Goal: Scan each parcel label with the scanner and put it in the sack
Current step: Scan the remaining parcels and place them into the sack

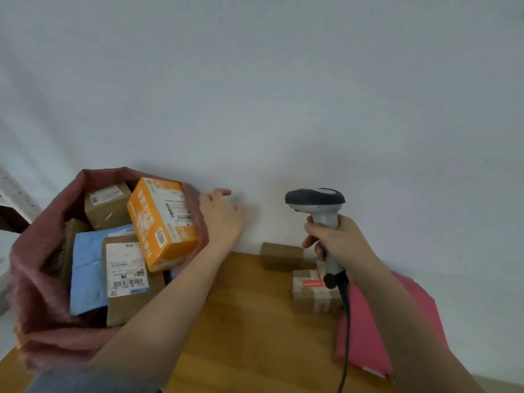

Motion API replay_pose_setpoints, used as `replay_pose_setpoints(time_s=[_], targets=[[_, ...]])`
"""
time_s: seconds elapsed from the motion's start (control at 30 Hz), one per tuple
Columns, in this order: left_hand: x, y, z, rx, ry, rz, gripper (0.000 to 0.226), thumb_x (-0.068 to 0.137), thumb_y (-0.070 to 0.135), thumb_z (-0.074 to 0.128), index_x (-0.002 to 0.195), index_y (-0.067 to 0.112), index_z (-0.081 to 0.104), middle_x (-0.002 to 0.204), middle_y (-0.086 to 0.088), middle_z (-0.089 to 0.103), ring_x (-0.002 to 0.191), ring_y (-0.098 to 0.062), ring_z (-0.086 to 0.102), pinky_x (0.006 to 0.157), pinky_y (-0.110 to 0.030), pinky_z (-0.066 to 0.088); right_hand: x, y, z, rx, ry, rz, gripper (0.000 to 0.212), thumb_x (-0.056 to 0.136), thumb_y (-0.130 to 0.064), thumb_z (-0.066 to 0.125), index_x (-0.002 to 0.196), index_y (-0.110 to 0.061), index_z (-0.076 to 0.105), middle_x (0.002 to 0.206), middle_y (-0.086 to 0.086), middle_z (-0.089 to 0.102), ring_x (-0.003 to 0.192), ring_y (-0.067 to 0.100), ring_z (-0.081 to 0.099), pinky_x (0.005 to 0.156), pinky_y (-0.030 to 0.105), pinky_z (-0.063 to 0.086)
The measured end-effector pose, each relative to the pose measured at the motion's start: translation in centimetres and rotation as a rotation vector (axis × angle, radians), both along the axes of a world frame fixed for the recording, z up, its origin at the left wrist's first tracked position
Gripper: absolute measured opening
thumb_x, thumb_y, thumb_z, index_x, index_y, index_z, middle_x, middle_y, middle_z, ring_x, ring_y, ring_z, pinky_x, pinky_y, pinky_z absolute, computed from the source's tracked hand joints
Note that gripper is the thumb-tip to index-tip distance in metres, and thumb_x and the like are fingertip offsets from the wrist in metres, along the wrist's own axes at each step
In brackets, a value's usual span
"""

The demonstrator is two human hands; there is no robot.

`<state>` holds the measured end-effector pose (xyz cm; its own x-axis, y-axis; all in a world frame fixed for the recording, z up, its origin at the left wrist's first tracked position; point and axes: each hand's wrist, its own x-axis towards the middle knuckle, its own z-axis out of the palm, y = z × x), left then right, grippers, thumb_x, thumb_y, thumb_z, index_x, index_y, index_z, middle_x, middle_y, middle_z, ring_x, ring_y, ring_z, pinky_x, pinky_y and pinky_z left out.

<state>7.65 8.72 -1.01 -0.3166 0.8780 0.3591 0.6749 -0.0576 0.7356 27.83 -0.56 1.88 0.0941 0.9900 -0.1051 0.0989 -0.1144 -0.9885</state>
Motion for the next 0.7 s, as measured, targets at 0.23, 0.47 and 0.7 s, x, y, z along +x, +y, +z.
replay_pose_setpoints(time_s=[0.23, 0.47, 0.7], targets=[[7.9, -0.9, -10.8, -0.372, 0.295, -0.391, 0.053, 0.086, 0.025, 0.067, 0.134, 0.017, 0.045, 0.137, -0.004, 0.04, 0.125, -0.021, 0.04, 0.107, -0.032, 0.037, 6.6, 0.6, -5.9, -0.149, 0.035, -0.045, 0.009, 0.088, -0.019, 0.064, 0.088, -0.01, 0.064, 0.067, 0.004, 0.072, 0.044, 0.009, 0.052, 0.048, 0.022, 0.049], [11.7, 1.4, -18.9, -0.848, 0.583, -0.643, 0.102, 0.077, 0.045, 0.077, 0.154, 0.016, 0.016, 0.162, -0.005, 0.01, 0.148, -0.029, 0.013, 0.118, -0.052, 0.021, 9.7, 2.2, -11.7, -0.266, -0.046, -0.087, 0.015, 0.087, -0.019, 0.063, 0.082, -0.005, 0.068, 0.058, 0.0, 0.068, 0.042, 0.006, 0.052, 0.05, 0.024, 0.045], [11.2, 1.6, -24.2, -0.8, 0.745, -0.595, 0.117, 0.069, 0.044, 0.082, 0.154, 0.014, 0.008, 0.156, -0.006, 0.019, 0.141, -0.031, 0.027, 0.113, -0.049, 0.026, 11.1, 1.1, -14.6, -0.301, -0.018, -0.115, 0.011, 0.088, -0.018, 0.063, 0.09, -0.007, 0.063, 0.07, 0.007, 0.073, 0.044, 0.011, 0.051, 0.045, 0.024, 0.045]])
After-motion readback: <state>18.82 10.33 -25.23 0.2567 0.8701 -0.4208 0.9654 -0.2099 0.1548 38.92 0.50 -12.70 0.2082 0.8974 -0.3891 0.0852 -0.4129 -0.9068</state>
